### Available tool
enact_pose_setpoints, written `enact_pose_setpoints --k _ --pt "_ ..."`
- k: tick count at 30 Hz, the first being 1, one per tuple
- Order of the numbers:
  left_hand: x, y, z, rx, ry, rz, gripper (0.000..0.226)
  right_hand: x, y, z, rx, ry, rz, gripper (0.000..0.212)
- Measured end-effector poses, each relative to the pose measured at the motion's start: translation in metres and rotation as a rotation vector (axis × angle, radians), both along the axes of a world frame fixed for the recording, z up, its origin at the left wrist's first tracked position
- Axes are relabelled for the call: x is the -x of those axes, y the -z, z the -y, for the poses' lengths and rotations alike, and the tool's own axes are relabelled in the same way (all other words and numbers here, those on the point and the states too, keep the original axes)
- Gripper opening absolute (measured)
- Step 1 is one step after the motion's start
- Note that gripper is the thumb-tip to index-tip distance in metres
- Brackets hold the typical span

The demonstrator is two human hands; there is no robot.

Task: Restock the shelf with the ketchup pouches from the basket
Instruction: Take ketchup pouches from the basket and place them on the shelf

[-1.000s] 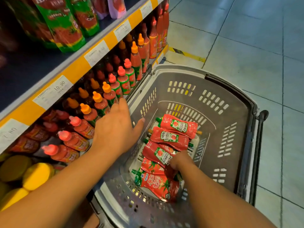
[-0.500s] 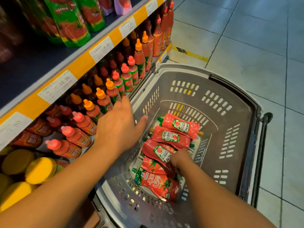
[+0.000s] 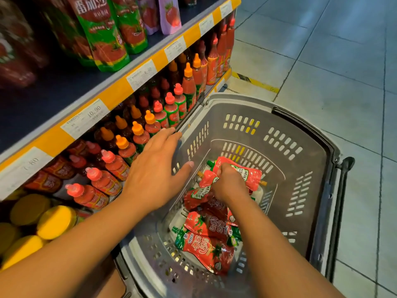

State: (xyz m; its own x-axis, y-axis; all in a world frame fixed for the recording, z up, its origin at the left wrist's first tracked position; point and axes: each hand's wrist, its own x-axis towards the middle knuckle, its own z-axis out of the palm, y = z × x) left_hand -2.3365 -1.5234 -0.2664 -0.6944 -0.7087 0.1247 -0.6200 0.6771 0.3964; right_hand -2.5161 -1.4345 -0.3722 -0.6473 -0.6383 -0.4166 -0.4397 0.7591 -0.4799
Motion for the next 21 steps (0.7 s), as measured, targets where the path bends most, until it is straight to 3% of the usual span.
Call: enact_pose_setpoints --k 4,8,10,15,21 --pt "-0.005 -0.004 -0.002 -0.051 0.076 -0.082 0.059 0.002 -0.032 0.01 0.076 -0.141 -0.007 0.021" --pt "-0.011 -0.01 -0.003 -0.152 0.1 -0.138 0.06 0.01 -0.102 0.021 0.147 -0.512 0.095 0.023" --pt "-0.012 -0.014 -0.004 -0.189 0.121 -0.169 0.062 0.012 -0.141 0.021 0.228 -0.593 0.143 0.017" --pt "-0.016 -0.016 0.001 -0.323 0.206 -0.207 0.062 0.016 -0.206 0.023 0.605 -0.595 0.349 0.011" --pt "-0.017 -0.015 0.005 -0.437 0.107 -0.336 0.048 0.007 -0.209 0.035 0.958 -0.446 0.555 0.016"
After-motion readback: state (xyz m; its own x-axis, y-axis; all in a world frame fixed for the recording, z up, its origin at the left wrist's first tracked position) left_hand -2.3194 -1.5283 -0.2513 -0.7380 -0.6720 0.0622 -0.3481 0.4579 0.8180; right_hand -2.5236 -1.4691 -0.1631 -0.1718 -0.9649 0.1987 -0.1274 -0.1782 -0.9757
